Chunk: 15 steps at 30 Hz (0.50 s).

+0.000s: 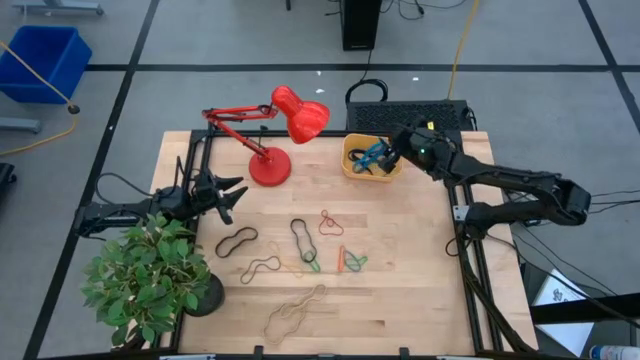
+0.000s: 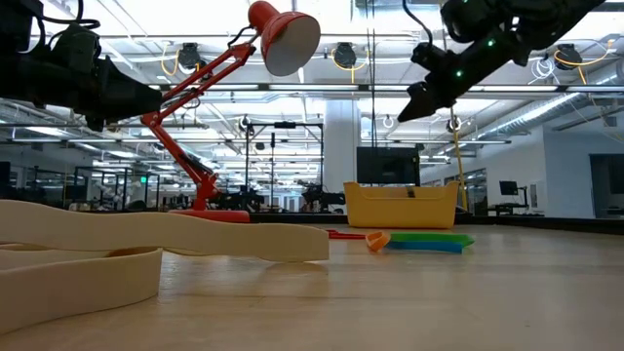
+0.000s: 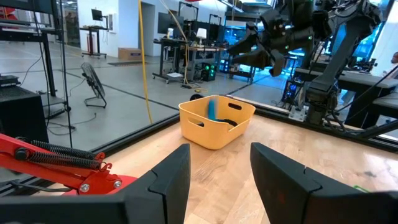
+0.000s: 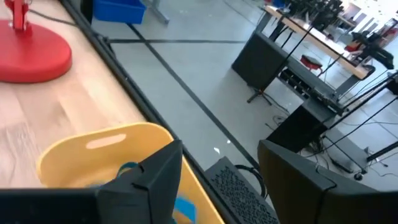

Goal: Pick and place rubber bands into bin
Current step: Put the right green rubber band into the yellow container

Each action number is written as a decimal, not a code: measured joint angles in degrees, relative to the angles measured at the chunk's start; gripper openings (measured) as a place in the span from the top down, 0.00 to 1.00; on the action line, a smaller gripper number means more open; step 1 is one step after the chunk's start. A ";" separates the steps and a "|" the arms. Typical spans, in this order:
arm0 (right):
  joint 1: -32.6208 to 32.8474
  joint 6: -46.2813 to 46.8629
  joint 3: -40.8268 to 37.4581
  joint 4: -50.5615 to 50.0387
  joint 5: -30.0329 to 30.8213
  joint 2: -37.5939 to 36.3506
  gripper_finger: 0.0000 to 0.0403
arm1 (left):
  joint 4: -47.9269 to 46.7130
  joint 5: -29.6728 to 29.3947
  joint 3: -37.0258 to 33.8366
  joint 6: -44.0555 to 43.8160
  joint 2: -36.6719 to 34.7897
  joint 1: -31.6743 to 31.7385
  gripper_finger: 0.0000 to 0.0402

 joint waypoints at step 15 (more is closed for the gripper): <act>3.67 13.22 -0.04 -0.35 -17.50 -2.31 0.49 | 0.00 0.00 0.00 -0.01 0.00 0.01 0.57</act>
